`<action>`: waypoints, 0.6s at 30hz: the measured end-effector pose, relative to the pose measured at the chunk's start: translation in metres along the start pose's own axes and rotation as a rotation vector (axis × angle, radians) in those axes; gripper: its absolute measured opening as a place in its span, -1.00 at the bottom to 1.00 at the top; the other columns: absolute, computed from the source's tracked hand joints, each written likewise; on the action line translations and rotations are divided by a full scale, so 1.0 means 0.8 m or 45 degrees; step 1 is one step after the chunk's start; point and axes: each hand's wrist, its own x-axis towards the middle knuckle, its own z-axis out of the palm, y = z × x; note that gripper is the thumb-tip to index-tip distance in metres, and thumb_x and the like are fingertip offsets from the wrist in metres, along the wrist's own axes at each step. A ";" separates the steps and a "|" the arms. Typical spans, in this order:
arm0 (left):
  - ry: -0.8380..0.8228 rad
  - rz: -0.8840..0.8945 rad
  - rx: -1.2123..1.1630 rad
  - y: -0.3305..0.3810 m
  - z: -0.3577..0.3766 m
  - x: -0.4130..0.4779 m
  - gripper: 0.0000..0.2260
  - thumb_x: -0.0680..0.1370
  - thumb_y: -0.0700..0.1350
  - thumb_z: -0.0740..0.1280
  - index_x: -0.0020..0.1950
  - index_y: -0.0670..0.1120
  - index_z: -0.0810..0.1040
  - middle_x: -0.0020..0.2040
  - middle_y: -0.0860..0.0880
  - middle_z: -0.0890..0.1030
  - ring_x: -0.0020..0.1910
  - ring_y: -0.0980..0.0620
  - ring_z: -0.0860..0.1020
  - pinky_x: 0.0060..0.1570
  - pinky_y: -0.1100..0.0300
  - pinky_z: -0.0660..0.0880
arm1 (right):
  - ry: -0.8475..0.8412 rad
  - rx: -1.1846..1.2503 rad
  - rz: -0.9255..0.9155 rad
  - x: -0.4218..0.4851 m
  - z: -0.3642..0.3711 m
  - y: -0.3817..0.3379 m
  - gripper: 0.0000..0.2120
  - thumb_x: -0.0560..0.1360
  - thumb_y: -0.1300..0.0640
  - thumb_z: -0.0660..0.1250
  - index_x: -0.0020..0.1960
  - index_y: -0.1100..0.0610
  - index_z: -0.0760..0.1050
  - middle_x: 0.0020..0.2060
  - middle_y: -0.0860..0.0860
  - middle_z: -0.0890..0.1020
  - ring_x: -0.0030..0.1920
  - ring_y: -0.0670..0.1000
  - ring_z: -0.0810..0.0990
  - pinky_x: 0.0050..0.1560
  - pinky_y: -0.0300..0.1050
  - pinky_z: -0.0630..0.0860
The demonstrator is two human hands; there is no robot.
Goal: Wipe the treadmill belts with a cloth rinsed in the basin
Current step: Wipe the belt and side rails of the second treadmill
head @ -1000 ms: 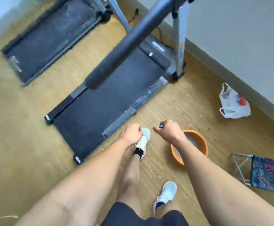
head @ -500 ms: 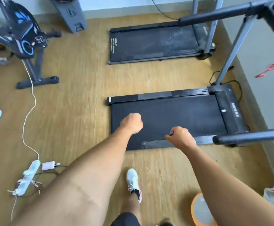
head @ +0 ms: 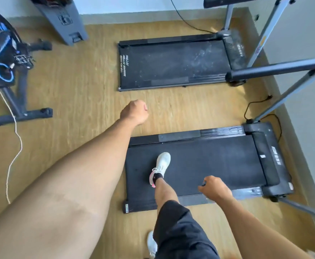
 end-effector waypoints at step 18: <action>-0.270 -0.395 -0.141 -0.024 -0.159 0.429 -0.85 0.56 -0.14 0.27 -0.04 0.00 0.64 -0.05 0.01 0.70 -0.09 -0.07 0.67 0.00 0.01 0.64 | 0.423 0.063 -0.517 0.340 -0.651 -0.581 -0.77 0.45 0.12 0.31 -0.31 0.14 0.33 -0.39 0.04 0.42 -0.36 0.13 0.37 -0.36 -0.16 0.28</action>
